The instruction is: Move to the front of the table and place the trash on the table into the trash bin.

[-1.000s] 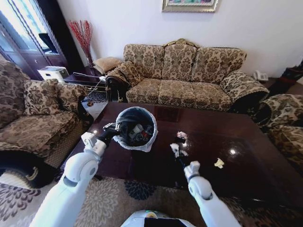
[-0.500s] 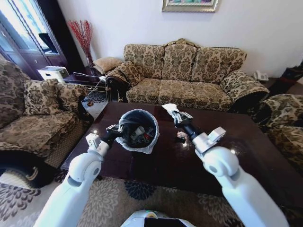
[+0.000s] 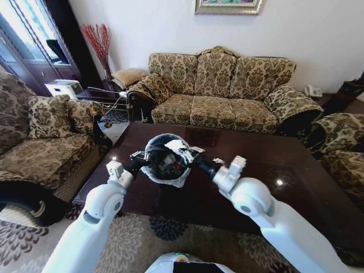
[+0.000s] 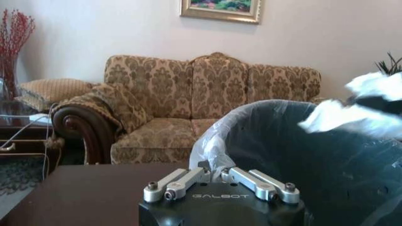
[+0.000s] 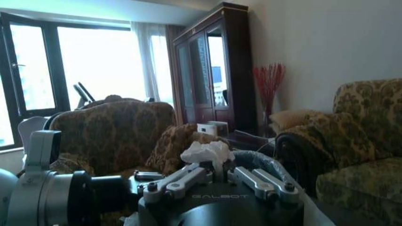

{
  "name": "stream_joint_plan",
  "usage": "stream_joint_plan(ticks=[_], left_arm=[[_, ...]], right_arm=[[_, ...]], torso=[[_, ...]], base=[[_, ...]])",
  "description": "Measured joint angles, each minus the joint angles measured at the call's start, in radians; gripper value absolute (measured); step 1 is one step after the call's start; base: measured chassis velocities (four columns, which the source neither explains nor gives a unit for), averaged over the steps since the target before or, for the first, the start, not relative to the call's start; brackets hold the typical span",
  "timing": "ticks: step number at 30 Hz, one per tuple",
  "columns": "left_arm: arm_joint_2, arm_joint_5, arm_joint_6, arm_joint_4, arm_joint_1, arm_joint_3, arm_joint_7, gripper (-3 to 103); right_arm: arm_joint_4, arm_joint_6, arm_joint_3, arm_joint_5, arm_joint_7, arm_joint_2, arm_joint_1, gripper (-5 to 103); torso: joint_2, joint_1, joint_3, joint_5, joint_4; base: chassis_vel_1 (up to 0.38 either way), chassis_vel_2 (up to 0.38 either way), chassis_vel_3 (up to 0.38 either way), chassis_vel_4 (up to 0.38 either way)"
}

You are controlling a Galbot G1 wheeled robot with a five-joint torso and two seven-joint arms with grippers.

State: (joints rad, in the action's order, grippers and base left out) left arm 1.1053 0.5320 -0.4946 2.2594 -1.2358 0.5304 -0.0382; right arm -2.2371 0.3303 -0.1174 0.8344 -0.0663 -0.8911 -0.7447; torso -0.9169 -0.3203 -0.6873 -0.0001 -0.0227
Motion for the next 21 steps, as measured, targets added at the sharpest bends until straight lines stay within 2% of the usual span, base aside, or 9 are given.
stream_joint_plan(ticks=[2, 3, 6, 7, 10, 12, 15, 18, 21], left_arm=[[0.0, 0.0, 0.0, 0.0, 0.001, 0.002, 0.001, 3], [0.0, 0.0, 0.0, 0.0, 0.001, 0.002, 0.001, 3], [0.003, 0.0, -0.001, 0.001, 0.001, 0.003, 0.001, 3], [0.003, 0.0, -0.001, 0.001, 0.001, 0.003, 0.001, 3], [0.006, 0.0, -0.001, 0.0, 0.004, 0.004, 0.001, 3], [0.007, 0.0, -0.001, 0.0, 0.005, 0.004, 0.001, 3], [0.007, 0.0, -0.001, -0.001, 0.009, 0.003, 0.002, 3], [0.006, 0.001, -0.001, -0.001, 0.009, 0.003, 0.003, 3], [0.006, 0.001, -0.001, 0.002, 0.007, 0.004, 0.004, 3]], right_arm=[[0.024, 0.0, -0.026, -0.002, -0.001, -0.015, 0.029, 13], [0.024, 0.0, -0.026, -0.002, -0.001, -0.015, 0.029, 13], [0.042, -0.003, -0.043, -0.003, 0.0, -0.026, 0.054, 28], [0.042, -0.003, -0.043, -0.003, 0.0, -0.026, 0.054, 28], [0.041, -0.003, -0.046, -0.003, 0.0, -0.024, 0.057, 45], [0.041, -0.003, -0.046, -0.003, 0.0, -0.023, 0.057, 45], [0.038, -0.004, -0.046, -0.003, 0.001, -0.021, 0.057, 56], [0.038, -0.004, -0.046, -0.003, 0.002, -0.021, 0.056, 72], [0.036, -0.004, -0.048, -0.003, 0.004, -0.021, 0.055, 78]], torso=[[0.0, 0.0, 0.0, -0.0001, 0.0], [0.0, 0.0, 0.0, -0.0001, 0.0], [0.0, 0.0, 0.0, 0.0, 0.0], [0.0, 0.0, 0.0, 0.0, 0.0], [0.0, 0.0, 0.0, 0.0, 0.0002], [0.0, 0.0, 0.0, 0.0, 0.0002], [0.0, 0.0, 0.0, 0.0, 0.0002], [0.0, 0.0, 0.0, 0.0, 0.0002], [0.0, 0.0, 0.0, 0.0001, 0.0002]], base=[[0.0, 0.0, 0.0, 0.0], [0.0, 0.0, 0.0, 0.0], [0.0, 0.0, 0.0, 0.0], [0.0, 0.0, 0.0, 0.0], [0.0, 0.0, 0.0, 0.0], [0.0, 0.0, 0.0, 0.0], [0.0, 0.0, 0.0, 0.0], [0.0, 0.0, 0.0, 0.0], [0.0, 0.0, 0.0, 0.0]])
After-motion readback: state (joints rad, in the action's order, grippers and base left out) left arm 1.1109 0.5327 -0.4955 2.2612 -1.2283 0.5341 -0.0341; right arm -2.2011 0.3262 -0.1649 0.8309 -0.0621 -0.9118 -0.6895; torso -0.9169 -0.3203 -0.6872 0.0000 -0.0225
